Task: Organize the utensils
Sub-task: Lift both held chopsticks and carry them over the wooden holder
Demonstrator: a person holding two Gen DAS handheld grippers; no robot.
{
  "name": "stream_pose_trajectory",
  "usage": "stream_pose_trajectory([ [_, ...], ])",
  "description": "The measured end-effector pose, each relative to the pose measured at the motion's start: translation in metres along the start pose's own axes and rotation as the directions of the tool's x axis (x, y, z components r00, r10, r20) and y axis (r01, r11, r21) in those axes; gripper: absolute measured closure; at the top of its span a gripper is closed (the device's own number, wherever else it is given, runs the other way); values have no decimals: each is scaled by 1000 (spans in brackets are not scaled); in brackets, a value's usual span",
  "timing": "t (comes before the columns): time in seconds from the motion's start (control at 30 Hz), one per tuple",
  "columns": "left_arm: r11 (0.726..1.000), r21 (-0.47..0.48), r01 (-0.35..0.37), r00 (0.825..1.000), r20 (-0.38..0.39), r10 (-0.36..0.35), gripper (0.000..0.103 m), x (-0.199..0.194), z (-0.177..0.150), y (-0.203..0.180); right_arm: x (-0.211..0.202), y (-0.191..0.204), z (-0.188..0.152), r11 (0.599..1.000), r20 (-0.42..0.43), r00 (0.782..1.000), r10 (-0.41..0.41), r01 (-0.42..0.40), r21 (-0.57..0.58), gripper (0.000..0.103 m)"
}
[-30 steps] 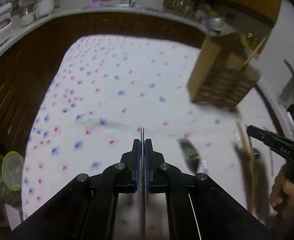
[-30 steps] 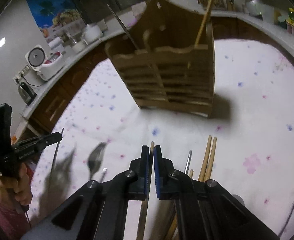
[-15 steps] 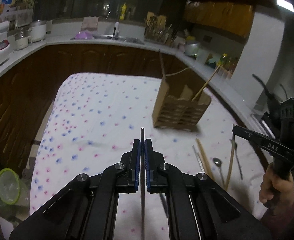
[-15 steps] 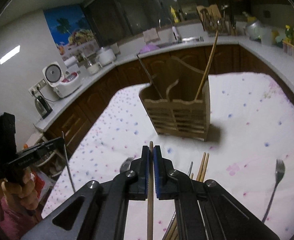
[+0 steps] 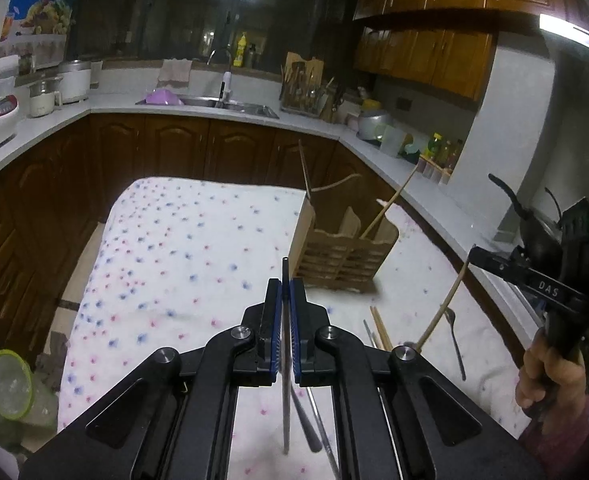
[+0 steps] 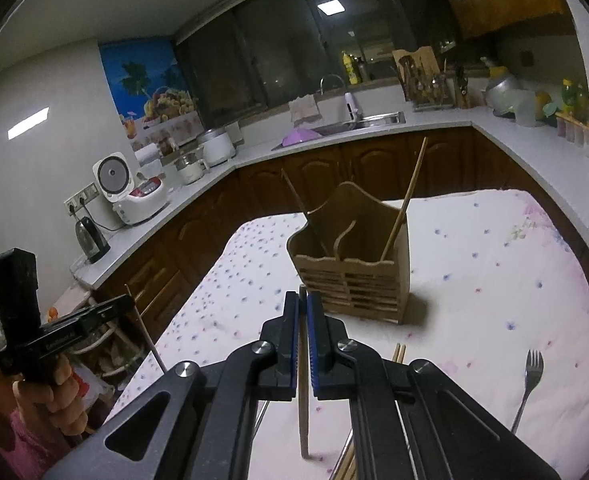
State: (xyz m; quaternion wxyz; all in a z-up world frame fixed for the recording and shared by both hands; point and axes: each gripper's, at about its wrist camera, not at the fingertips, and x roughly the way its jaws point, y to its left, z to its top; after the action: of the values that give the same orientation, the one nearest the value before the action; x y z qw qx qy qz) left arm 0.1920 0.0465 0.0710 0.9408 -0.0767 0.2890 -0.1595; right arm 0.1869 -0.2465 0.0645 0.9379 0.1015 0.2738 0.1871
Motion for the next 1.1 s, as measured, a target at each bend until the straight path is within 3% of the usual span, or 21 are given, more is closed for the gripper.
stream_pose_trajectory([
  [0.63, 1000, -2, 23, 995, 96, -23, 100, 1, 40, -14, -7, -7, 25, 1000, 70, 997, -13, 13, 0, 99],
  [1.1, 999, -2, 42, 970, 241, -40, 100, 27, 118, -32, -22, -18, 111, 997, 239, 968, -71, 79, -24, 99],
])
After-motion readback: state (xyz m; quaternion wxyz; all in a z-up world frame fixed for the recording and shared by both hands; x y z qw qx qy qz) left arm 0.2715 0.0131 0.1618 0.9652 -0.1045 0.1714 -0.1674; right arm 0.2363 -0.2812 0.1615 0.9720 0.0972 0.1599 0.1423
